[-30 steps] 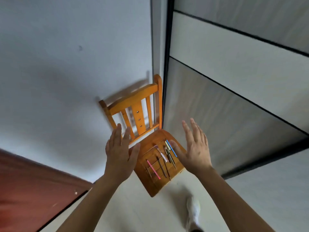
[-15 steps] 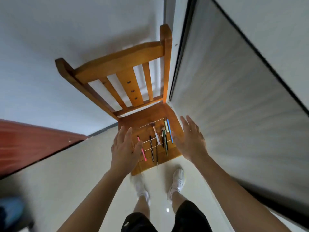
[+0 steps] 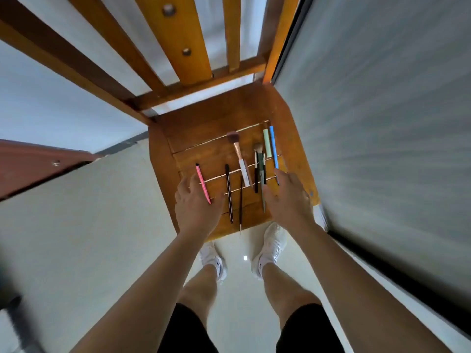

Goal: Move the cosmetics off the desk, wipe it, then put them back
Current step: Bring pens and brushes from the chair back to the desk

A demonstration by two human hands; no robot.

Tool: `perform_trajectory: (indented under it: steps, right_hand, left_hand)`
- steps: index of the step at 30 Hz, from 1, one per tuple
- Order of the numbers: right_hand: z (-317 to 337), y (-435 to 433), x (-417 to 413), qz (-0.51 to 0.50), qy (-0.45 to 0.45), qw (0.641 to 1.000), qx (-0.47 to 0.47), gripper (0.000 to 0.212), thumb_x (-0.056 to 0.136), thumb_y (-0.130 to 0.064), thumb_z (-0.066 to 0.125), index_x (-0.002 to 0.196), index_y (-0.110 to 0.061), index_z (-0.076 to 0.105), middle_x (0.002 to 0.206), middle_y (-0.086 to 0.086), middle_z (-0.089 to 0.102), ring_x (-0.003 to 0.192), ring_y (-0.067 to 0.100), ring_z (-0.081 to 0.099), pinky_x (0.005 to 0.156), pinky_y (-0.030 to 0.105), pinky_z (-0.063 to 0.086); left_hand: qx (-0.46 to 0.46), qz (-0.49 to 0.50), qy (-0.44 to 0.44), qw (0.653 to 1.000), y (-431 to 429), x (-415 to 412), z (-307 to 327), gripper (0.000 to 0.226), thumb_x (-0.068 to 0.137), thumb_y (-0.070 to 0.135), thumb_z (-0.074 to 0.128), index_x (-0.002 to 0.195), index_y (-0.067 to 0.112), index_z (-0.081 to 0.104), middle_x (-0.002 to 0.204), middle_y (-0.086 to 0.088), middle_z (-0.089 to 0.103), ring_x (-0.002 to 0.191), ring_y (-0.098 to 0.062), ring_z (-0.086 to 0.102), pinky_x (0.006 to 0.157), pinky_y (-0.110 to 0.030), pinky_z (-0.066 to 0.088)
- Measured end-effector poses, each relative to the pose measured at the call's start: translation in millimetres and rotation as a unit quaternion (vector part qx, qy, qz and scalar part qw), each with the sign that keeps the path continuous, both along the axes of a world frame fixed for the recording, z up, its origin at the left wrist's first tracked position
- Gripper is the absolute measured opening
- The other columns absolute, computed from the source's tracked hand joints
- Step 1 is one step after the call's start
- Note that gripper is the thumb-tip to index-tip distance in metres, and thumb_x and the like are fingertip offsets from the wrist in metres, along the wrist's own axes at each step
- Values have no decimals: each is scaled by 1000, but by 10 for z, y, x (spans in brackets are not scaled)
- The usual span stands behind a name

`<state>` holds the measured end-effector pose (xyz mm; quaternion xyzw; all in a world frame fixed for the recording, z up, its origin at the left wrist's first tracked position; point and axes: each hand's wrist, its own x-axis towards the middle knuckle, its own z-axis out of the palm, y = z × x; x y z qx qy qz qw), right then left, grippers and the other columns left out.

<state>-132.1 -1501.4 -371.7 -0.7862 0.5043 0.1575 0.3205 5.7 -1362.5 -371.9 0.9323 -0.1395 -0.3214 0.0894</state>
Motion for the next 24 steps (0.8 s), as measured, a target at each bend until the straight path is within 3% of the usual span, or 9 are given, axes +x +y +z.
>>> perform_trajectory:
  steps: [4,9,12,17,20,24]
  right_hand:
    - [-390,83,165,5,33,999,-33,52,102,-51,44,146,-22,40,138,4,51,121,26,58,91,46,52]
    - [-550,158,339,-17,28,996,-82,46,100,-45,53,138,-21,47,128,4,56,111,23,61,80,35,50]
    - [-596,139,402,-52,12,996,-70,36,99,-43,57,127,-22,56,119,2,60,102,21,64,71,27,41]
    - [-652,124,430,-101,-28,994,-37,28,98,-39,62,118,-20,65,111,2,67,93,17,63,65,23,42]
    - [-675,121,427,-114,-51,992,-34,28,96,-36,65,116,-17,66,110,3,67,92,17,64,62,22,40]
    - [-673,146,418,-113,-55,991,-41,25,95,-35,68,113,-18,66,107,0,69,88,15,63,55,16,32]
  left_hand:
    - [17,39,-34,999,100,-22,-409,78,85,68,57,147,27,32,151,-6,38,135,-30,42,98,-47,48]
    - [-13,30,-71,997,172,-2,-579,59,91,42,65,142,20,46,141,-7,47,125,-27,48,96,-38,48]
    - [-69,38,-52,996,157,78,-581,50,93,28,66,139,18,51,134,-5,55,117,-25,57,95,-37,50]
    - [-136,76,-7,988,155,183,-570,45,90,20,70,133,18,56,126,-4,62,107,-20,63,93,-37,56]
    - [-144,87,0,986,171,207,-587,40,89,19,72,127,18,59,121,-2,64,100,-15,61,87,-26,52]
    - [-135,92,8,986,154,221,-607,38,89,20,72,126,20,61,119,1,66,97,-12,60,89,-28,51]
